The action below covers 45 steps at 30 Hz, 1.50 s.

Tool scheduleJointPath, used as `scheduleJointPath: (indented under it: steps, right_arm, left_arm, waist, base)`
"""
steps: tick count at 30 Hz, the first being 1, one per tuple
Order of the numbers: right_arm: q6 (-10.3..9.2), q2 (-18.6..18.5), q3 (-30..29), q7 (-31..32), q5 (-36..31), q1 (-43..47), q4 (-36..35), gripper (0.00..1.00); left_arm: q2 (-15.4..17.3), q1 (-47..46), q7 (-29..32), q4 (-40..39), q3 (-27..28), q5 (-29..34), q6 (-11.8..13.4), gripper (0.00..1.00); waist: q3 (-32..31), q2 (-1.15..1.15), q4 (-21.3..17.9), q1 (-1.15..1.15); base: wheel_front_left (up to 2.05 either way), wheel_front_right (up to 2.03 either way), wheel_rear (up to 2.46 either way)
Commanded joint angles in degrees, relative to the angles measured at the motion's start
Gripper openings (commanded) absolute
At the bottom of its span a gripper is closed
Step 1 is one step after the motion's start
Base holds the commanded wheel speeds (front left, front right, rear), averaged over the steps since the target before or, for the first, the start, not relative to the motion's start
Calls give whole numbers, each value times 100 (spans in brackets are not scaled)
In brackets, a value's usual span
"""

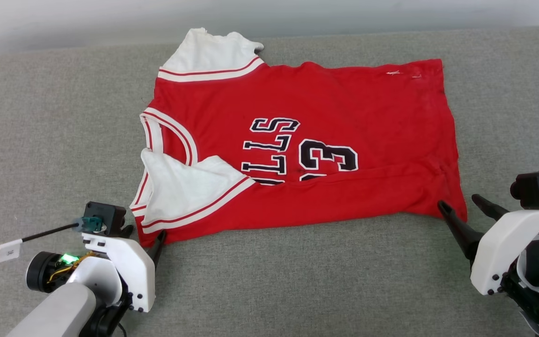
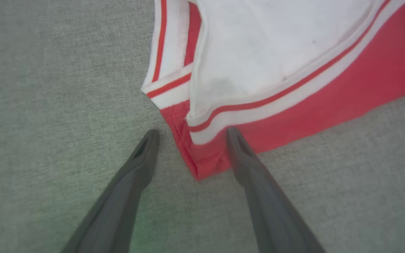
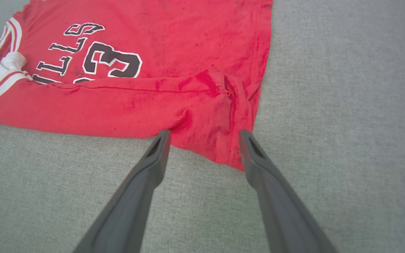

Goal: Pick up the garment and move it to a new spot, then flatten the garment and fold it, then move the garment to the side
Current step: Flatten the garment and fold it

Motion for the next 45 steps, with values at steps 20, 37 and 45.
scheduleJointPath:
  steps: [20, 37, 45]
  right_arm:
    - [-2, -260, -287, 326, -928, -362, 1020, 100]
    - [-3, 32, -471, 850, -1083, -334, 2173, 0]
    - [-5, -266, -490, 656, -821, -186, 1829, 0]
  left_arm:
    - [-204, -159, -162, -1082, -209, 192, -91, 0]
    - [26, -176, -28, -1723, -287, 372, 41, 0]
    - [234, 122, 58, -1410, -356, 261, -13, 0]
  waist:
    - [-34, 0, 696, 1]
    - [205, 0, 905, 1]
    - [-221, 0, 760, 1]
  base:
    - [0, 0, 0]
    - [0, 0, 0]
    - [0, 0, 0]
